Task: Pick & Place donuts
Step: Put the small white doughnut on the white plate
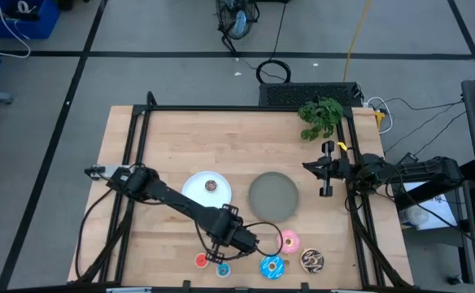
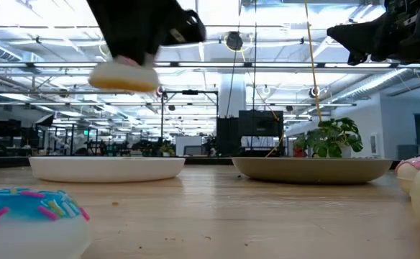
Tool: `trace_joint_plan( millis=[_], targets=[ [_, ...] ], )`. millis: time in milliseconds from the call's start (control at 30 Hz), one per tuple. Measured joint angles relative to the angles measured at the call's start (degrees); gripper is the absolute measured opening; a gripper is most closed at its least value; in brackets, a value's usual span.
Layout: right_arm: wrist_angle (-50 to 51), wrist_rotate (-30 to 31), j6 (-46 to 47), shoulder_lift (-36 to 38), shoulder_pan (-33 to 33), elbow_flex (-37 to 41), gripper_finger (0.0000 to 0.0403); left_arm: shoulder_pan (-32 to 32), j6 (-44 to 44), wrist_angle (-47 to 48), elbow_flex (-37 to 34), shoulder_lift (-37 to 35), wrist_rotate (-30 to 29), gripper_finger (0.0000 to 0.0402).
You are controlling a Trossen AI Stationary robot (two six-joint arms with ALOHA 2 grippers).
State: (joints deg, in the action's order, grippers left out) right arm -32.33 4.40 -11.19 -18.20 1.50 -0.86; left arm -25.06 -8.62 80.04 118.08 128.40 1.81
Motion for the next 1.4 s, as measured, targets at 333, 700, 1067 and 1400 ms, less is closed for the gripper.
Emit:
trace_joint_plan(
  millis=[333,700,1067,1400],
  targets=[
    [0.02,-0.03,0.01,0.01,0.00,0.00,0.0000,0.79,2.00,7.99,3.32,-5.25,2.85,0.0007],
    [0.24,-0.01,0.01,0.02,0.02,0.00,0.0000,5.19,-6.92,9.95,-3.34,-25.45,-10.07,0.0007],
    [0.07,0.00,-0.13,0.00,0.01,0.00,0.0000,11.41,-12.61,-9.24,-36.41,-45.89,-9.58,0.0009],
    [-0.70,0.09,-0.19,0.00,0.00,0.00,0.0000,15.79,-12.55,-29.31,-54.81,-45.97,-2.32,0.0034]
  ],
)
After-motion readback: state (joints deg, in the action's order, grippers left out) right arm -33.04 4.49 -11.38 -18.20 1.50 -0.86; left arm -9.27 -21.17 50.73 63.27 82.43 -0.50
